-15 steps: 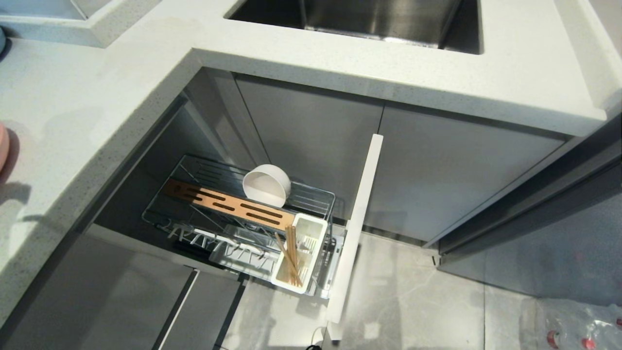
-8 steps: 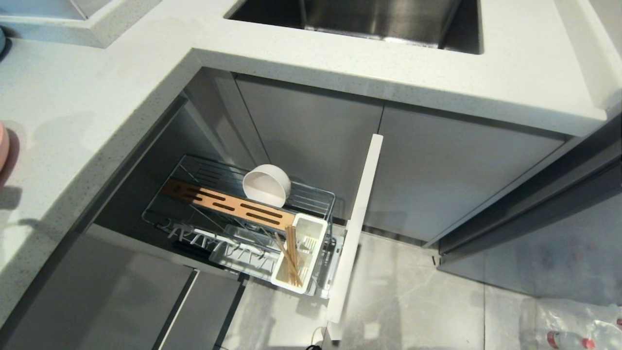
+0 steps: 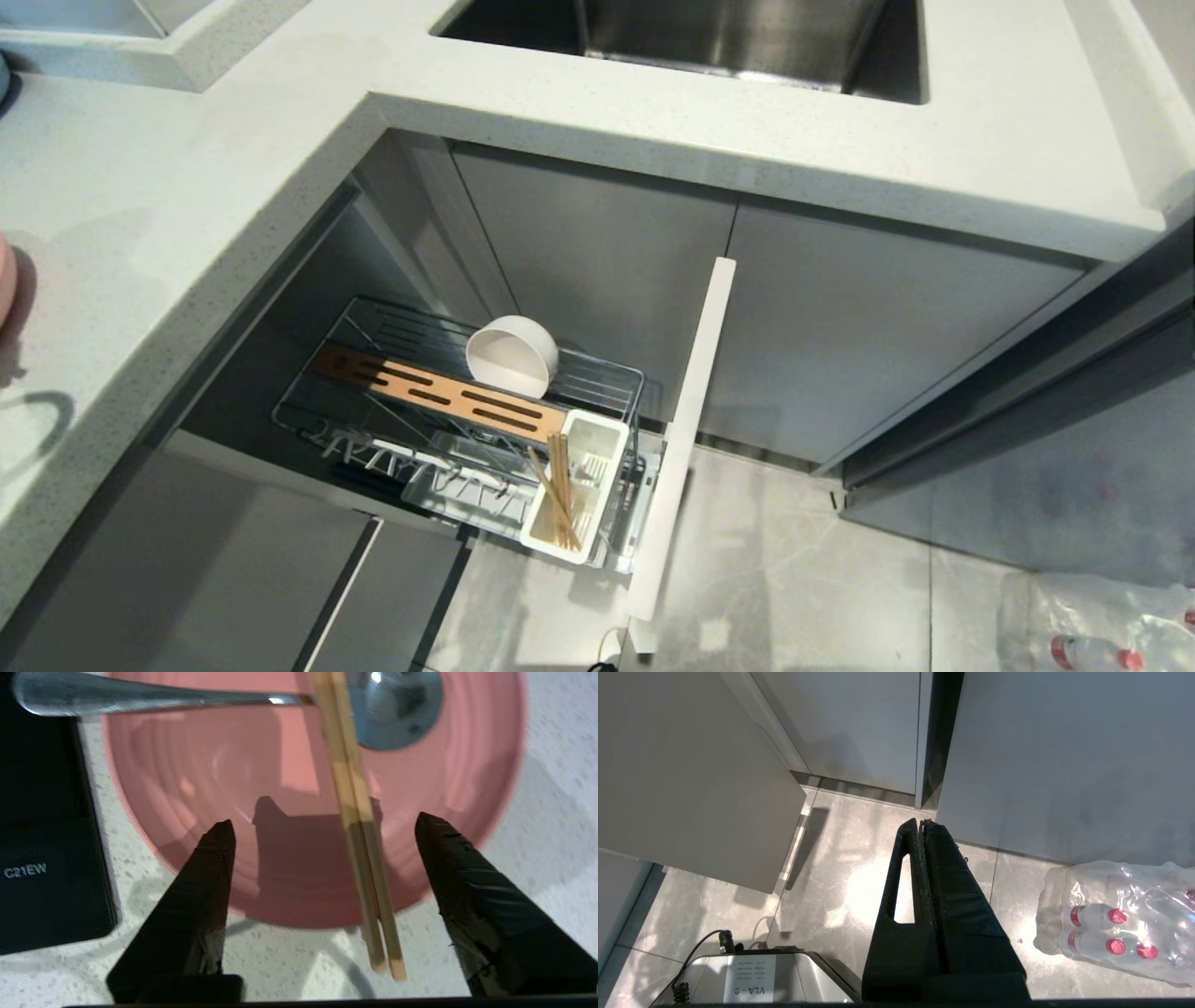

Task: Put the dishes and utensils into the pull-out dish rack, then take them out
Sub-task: Pick up the chopsticks and place it in the cupboard

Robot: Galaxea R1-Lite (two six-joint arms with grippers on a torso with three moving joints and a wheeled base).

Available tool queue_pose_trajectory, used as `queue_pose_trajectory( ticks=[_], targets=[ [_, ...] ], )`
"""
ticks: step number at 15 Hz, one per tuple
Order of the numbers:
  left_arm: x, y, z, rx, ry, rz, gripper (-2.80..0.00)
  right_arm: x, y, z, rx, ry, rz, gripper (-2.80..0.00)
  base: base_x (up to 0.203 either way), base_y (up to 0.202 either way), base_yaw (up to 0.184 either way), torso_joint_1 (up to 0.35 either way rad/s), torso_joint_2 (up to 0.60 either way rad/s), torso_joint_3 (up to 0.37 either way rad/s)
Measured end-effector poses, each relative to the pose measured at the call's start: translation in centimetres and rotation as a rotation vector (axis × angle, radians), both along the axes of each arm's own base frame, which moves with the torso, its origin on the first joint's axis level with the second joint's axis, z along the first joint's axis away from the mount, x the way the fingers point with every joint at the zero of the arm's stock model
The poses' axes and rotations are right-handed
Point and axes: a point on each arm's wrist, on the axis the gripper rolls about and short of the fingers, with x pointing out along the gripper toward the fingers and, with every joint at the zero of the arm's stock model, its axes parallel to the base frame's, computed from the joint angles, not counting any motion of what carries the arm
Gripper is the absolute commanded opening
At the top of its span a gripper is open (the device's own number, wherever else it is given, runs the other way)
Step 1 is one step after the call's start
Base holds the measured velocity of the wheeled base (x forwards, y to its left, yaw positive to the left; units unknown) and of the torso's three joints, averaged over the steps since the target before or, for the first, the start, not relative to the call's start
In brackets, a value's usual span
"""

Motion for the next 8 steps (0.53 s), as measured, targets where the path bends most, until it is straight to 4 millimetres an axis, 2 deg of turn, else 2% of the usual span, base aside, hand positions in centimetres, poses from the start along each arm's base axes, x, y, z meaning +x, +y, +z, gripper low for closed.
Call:
queue_pose_trajectory(
  ticks=[4, 8],
  targets=[
    [0.9, 1.2, -0.4, 0.0, -0.033, 0.025, 0.0, 0.0, 0.0, 0.0, 0.0, 0.0, 0.0, -2.8, 0.0, 0.0, 0.0, 0.0, 0.0, 0.0],
    [1.9, 1.9, -1.8, -0.037, -0.037, 0.014, 0.0, 0.0, 0.0, 0.0, 0.0, 0.0, 0.0, -2.8, 0.0, 0.0, 0.0, 0.0, 0.0, 0.0]
  ],
)
